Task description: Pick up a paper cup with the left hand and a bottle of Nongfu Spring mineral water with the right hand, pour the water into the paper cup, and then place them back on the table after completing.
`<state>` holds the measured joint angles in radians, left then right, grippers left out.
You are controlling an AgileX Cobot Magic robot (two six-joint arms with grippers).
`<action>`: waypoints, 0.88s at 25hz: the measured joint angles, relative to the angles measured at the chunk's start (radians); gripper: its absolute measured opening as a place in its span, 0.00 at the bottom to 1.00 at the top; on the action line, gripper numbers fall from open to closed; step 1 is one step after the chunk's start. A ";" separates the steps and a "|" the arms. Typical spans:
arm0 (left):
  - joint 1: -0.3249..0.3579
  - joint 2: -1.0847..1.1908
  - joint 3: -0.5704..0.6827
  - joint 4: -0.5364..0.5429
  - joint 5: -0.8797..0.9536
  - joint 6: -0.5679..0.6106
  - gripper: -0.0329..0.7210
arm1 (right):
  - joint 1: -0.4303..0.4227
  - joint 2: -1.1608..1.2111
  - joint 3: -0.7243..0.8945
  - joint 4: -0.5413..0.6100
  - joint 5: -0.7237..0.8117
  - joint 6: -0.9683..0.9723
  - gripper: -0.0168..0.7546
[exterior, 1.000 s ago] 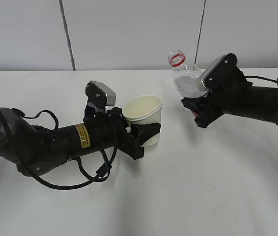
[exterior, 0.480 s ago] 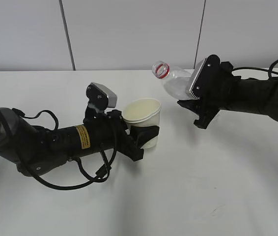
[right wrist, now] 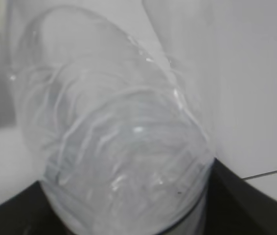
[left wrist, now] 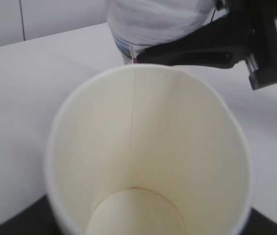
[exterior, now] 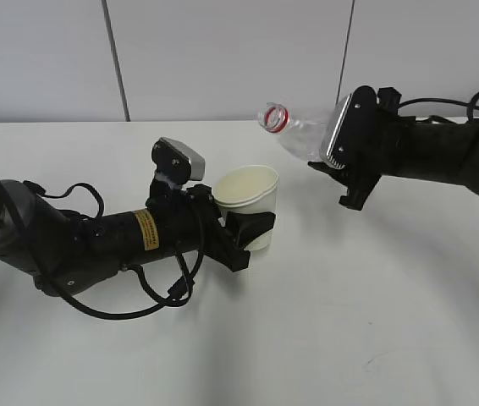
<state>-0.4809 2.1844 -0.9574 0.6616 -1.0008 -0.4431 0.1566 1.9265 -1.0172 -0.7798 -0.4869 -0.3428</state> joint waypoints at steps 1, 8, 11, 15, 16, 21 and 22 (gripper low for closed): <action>0.000 0.000 0.000 0.000 0.000 0.000 0.55 | 0.000 -0.006 0.000 0.000 0.000 -0.013 0.61; 0.000 0.000 0.000 0.001 0.003 0.000 0.55 | 0.000 -0.028 -0.019 0.000 0.018 -0.081 0.61; 0.000 0.000 0.000 0.003 0.004 0.000 0.55 | 0.000 -0.030 -0.037 0.013 0.059 -0.107 0.61; 0.000 0.000 0.000 0.004 0.005 0.000 0.55 | 0.000 -0.030 -0.037 0.020 0.069 -0.153 0.61; 0.000 0.000 0.000 0.004 0.005 0.000 0.55 | 0.000 -0.030 -0.037 0.020 0.075 -0.164 0.61; 0.000 0.000 0.000 0.007 0.006 0.000 0.55 | 0.000 -0.030 -0.037 0.023 0.099 -0.223 0.61; 0.000 0.000 0.000 0.006 0.006 0.000 0.55 | 0.000 -0.030 -0.037 0.024 0.099 -0.236 0.61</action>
<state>-0.4809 2.1844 -0.9574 0.6680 -0.9945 -0.4436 0.1566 1.8965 -1.0544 -0.7553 -0.3878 -0.5792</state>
